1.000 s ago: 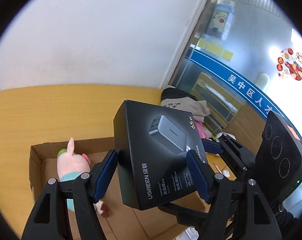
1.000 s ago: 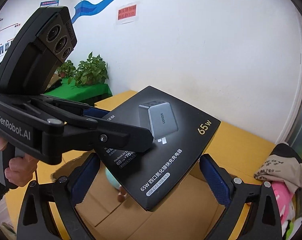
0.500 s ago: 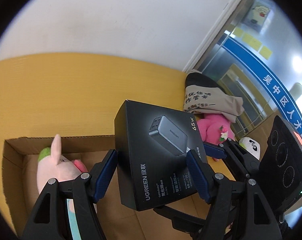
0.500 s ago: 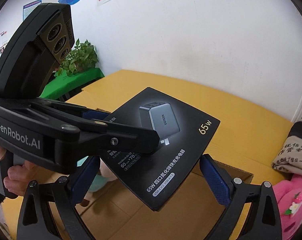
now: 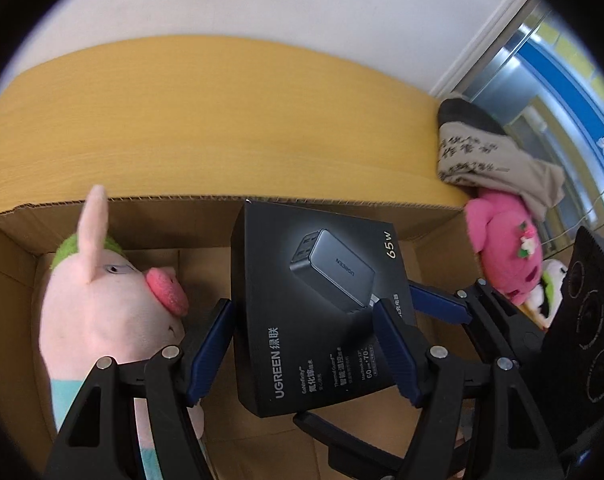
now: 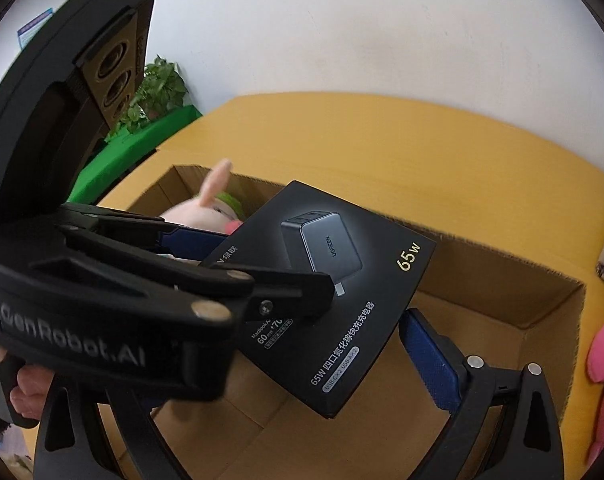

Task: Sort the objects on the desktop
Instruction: 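Carry the charger box with the left tool into the box and release, then withdraw both tools from the box toward the black sunglasses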

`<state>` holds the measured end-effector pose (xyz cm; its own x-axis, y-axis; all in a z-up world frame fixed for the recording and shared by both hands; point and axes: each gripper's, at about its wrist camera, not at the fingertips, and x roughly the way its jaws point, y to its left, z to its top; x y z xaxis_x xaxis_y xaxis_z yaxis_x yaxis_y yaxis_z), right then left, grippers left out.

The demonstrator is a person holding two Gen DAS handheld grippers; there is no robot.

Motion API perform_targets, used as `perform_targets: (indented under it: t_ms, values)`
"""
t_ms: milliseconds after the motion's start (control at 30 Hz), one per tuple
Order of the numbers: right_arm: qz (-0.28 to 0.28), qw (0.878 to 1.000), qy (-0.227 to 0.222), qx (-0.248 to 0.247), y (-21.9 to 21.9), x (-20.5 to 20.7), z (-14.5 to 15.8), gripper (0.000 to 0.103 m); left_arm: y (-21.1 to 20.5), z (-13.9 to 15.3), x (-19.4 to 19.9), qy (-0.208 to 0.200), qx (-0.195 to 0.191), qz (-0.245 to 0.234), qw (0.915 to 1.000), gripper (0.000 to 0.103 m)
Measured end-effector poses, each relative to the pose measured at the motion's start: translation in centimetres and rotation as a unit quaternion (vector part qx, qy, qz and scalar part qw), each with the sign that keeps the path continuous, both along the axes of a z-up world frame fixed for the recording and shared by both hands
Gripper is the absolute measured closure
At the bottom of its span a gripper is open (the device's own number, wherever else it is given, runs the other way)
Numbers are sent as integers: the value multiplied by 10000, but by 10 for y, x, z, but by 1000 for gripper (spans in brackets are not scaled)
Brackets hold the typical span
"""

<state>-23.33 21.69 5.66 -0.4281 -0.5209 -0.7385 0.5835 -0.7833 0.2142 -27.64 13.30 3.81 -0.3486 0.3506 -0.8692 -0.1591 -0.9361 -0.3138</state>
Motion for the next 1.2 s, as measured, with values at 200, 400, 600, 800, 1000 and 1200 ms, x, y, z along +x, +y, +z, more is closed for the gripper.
perform_targets:
  t_ms: [200,400,600,800,1000,1200]
  values:
    - [-367,9989,-249,167,4,-15,-29,3,21,-25,-6,-144,-574,-118,9982,32]
    - [-634,9950,259,727,9,8,-14,4,5,5,14,108,-834,219,9962,33]
    - [-941,9722,1677,1332,17,116,49,0,-22,88,123,1885,-768,325,9785,30]
    - [-1330,9544,2390,1193,0,217,77,1,-29,122,236,2844,-830,600,9532,25]
    - [-1299,9493,2592,1218,-10,299,83,64,-38,126,316,3223,-615,717,9419,82]
    - [-1487,9644,2072,704,-9,331,79,98,-48,103,346,2687,-591,460,9603,101]
